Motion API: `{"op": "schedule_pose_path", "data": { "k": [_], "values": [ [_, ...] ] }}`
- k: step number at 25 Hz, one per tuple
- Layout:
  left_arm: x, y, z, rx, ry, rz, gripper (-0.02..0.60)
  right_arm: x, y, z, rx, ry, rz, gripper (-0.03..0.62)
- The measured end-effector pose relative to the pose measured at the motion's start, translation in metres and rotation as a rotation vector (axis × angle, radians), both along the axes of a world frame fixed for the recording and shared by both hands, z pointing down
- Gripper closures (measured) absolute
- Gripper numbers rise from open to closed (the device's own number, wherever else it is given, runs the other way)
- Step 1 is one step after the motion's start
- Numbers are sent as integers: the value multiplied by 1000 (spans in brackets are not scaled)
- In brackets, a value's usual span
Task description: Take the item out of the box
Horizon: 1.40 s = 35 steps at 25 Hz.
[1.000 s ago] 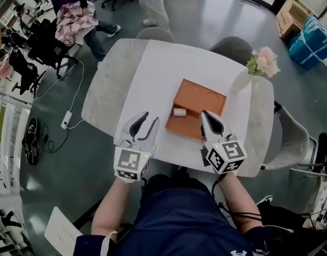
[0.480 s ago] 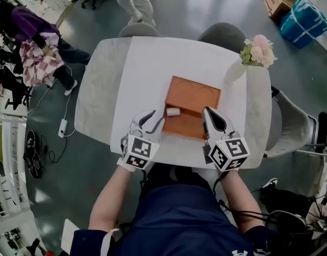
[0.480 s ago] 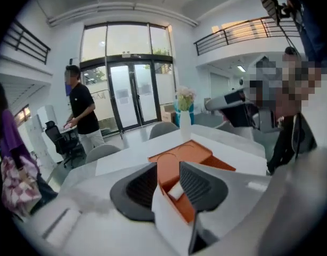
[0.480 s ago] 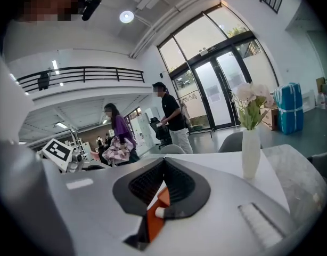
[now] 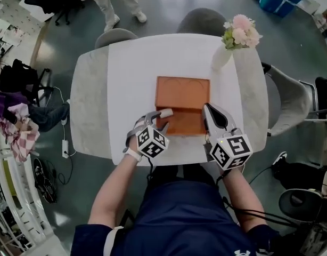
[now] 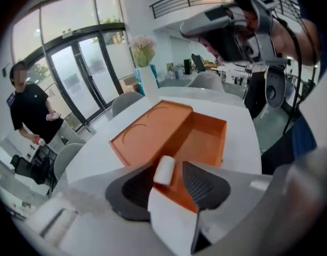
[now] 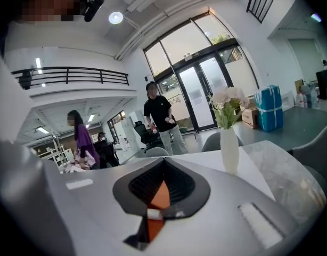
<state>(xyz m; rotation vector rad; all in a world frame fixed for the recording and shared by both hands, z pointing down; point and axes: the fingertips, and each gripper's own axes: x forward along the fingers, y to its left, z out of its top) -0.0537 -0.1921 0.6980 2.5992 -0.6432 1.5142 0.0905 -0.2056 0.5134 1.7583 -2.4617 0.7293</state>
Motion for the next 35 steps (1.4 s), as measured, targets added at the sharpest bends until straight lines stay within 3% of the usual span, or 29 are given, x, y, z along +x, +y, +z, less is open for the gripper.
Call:
{"op": "schedule_pose_path", "data": {
  "k": [9,12,18,26,30,35],
  "values": [
    [-3,-10,60,23,-336,174,391,35,15,7,-13,-6,139,591],
    [-3,-13,72,39,-397,190,391,44,21,9,-14,-7,176,591],
    [-2,-17,82,68,-467,197,391,55,32,10,-19,-8,221,591],
    [-5,-25,90,172,-565,220,402,60,40,10,-18,0,231,591],
    [-6,-21,86,172,-559,236,410,56,41,7,-14,3,217,591],
    [1,-11,74,165,-489,226,410,49,41,7,-11,4,187,591]
  ]
}}
